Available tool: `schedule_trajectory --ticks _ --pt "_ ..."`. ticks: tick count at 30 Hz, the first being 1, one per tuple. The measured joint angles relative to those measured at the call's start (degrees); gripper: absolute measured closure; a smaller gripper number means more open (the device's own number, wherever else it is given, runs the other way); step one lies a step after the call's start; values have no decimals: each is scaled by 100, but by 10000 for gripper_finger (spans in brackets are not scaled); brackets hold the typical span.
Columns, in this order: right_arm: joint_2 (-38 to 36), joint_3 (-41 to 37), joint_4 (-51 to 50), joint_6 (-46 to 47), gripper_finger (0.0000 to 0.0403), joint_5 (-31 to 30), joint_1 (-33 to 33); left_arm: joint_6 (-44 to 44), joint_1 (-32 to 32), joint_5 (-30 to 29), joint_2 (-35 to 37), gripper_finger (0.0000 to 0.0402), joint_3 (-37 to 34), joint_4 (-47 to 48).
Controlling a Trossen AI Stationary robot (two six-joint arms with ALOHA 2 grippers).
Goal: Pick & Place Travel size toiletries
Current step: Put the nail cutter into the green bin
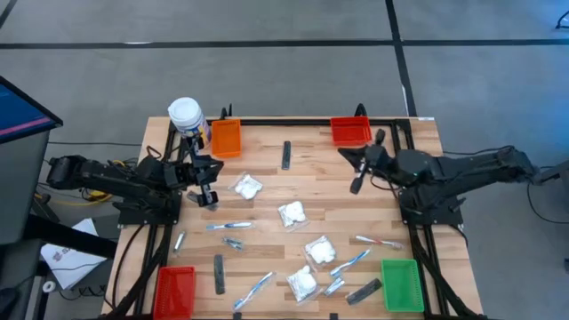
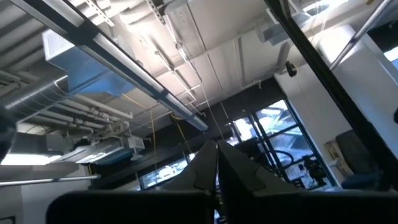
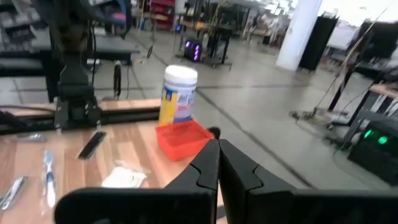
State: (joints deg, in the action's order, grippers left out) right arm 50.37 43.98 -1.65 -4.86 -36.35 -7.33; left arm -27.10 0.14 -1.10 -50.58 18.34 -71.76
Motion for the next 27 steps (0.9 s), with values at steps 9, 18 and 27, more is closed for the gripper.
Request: schedule_trajectory --ticks 9,18,27 --pt "707 270 -451 298 403 812 994 14 275 -49 -20 394 1 292" --pt "1087 386 -489 340 403 1430 1428 60 328 -117 -238 394 1117 2903" --pt "1021 425 -800 342 403 1422 1372 165 328 -769 -1017 394 1647 3485"
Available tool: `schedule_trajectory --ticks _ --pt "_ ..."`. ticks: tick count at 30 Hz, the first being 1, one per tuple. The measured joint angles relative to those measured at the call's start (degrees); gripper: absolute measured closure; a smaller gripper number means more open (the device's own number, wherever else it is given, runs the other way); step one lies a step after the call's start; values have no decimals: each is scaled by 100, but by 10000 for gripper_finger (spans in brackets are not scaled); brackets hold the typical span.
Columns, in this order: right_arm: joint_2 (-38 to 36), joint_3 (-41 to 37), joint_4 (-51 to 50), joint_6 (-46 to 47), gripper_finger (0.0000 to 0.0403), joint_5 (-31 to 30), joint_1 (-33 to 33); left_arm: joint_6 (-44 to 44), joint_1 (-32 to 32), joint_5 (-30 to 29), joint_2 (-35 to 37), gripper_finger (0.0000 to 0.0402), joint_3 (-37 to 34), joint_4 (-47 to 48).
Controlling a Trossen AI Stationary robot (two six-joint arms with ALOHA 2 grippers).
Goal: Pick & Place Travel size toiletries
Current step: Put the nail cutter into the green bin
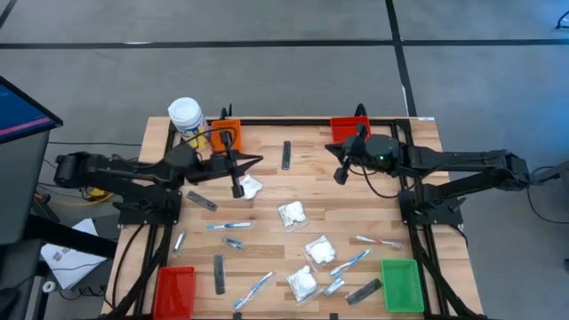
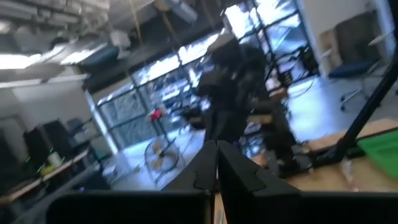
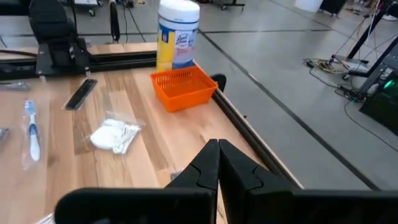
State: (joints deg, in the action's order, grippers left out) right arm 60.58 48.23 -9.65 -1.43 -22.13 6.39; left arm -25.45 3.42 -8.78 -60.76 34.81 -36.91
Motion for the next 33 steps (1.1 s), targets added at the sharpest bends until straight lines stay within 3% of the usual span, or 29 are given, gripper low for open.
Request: schedule_trajectory --ticks 9,19,33 --pt "-91 -4 -688 625 403 -21 395 192 152 -215 -360 394 455 853" --pt "-90 -7 -2205 1889 403 -117 1388 391 313 -222 -347 394 472 921" --pt "-48 -9 -3346 2240 403 -223 2079 391 310 -216 -347 394 472 901"
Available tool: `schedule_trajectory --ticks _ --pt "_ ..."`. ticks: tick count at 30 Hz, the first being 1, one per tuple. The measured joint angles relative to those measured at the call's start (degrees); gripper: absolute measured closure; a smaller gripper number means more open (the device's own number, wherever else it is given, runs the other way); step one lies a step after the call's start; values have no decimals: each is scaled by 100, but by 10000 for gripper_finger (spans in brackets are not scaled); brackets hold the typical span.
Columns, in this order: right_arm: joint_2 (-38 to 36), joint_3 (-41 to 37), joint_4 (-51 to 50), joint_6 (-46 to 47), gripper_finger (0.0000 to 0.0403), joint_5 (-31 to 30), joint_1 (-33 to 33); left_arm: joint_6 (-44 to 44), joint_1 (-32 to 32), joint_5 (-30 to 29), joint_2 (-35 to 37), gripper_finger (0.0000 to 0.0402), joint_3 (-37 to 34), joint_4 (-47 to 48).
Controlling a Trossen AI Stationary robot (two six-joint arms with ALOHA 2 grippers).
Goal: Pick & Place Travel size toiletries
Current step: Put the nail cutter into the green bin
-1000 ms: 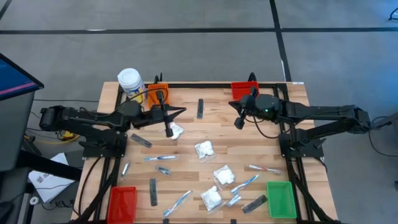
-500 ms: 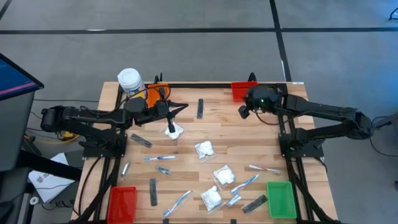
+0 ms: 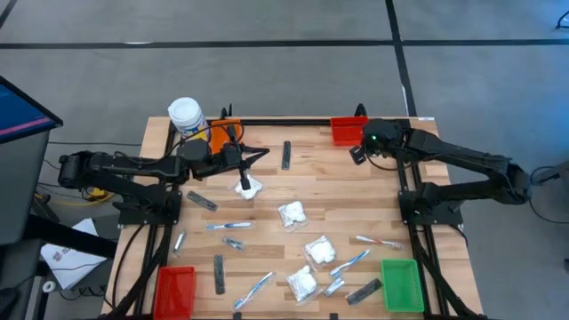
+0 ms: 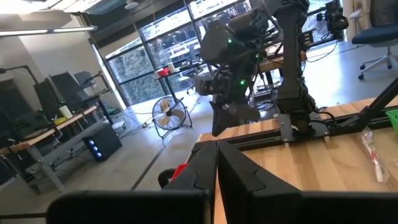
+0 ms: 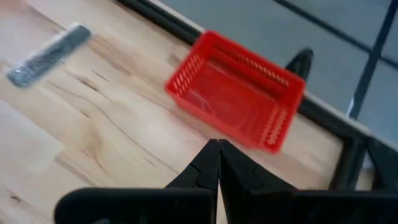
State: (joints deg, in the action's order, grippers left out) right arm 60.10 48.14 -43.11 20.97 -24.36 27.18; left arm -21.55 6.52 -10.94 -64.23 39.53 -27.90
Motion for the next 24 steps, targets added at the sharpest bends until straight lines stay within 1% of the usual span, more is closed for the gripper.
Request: schedule_trajectory --ticks 4,7,10,14,18,24 --pt "184 -43 -529 713 403 98 60 1 0 15 0 394 0 -2" --pt "453 -129 -688 854 403 224 176 0 0 20 0 394 0 -7" --pt "781 -188 -711 840 403 342 338 1 0 20 0 394 -1 -11" --pt "1258 -197 -617 555 403 399 558 1 0 19 0 394 -2 -15" --pt "1687 -197 -457 253 403 675 752 1 0 17 0 394 -2 -22" --pt "2203 -199 -357 92 403 706 1030 1 0 15 0 394 -2 -26"
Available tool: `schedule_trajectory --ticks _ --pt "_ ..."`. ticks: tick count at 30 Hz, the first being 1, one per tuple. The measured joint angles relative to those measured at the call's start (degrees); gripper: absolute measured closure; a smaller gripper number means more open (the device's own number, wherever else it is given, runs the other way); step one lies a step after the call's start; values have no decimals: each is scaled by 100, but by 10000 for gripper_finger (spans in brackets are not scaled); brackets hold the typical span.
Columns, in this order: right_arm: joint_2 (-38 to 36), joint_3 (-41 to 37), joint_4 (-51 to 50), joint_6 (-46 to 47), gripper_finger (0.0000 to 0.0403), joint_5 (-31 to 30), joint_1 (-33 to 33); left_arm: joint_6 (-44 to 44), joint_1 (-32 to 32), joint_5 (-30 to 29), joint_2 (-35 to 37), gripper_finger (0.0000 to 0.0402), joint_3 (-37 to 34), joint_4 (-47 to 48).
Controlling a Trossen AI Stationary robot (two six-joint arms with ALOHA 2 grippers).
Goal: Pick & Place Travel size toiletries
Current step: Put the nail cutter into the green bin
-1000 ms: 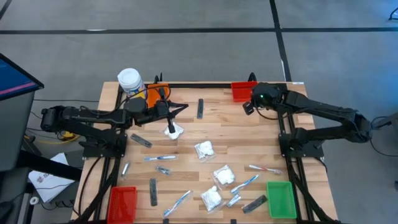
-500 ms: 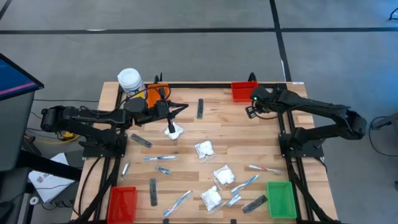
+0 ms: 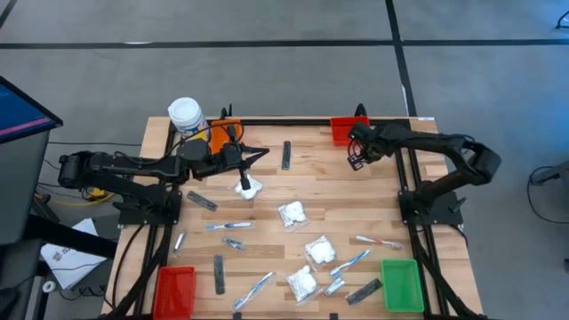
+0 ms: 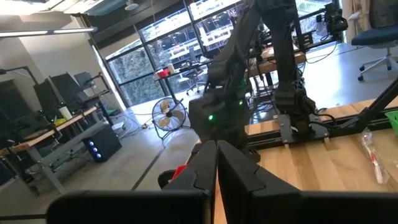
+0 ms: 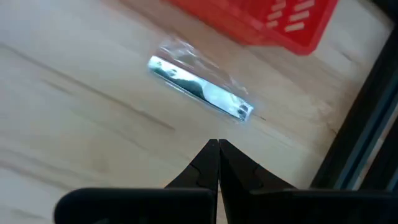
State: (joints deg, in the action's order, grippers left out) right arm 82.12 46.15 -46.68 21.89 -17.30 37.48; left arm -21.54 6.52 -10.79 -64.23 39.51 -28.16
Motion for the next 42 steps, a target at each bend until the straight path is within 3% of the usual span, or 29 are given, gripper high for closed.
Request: schedule_trajectory --ticks 12,42 --pt "535 2 652 48 403 291 448 0 0 -21 0 394 -2 0" --pt "534 -142 1283 59 403 309 779 0 0 4 0 394 -2 -17"
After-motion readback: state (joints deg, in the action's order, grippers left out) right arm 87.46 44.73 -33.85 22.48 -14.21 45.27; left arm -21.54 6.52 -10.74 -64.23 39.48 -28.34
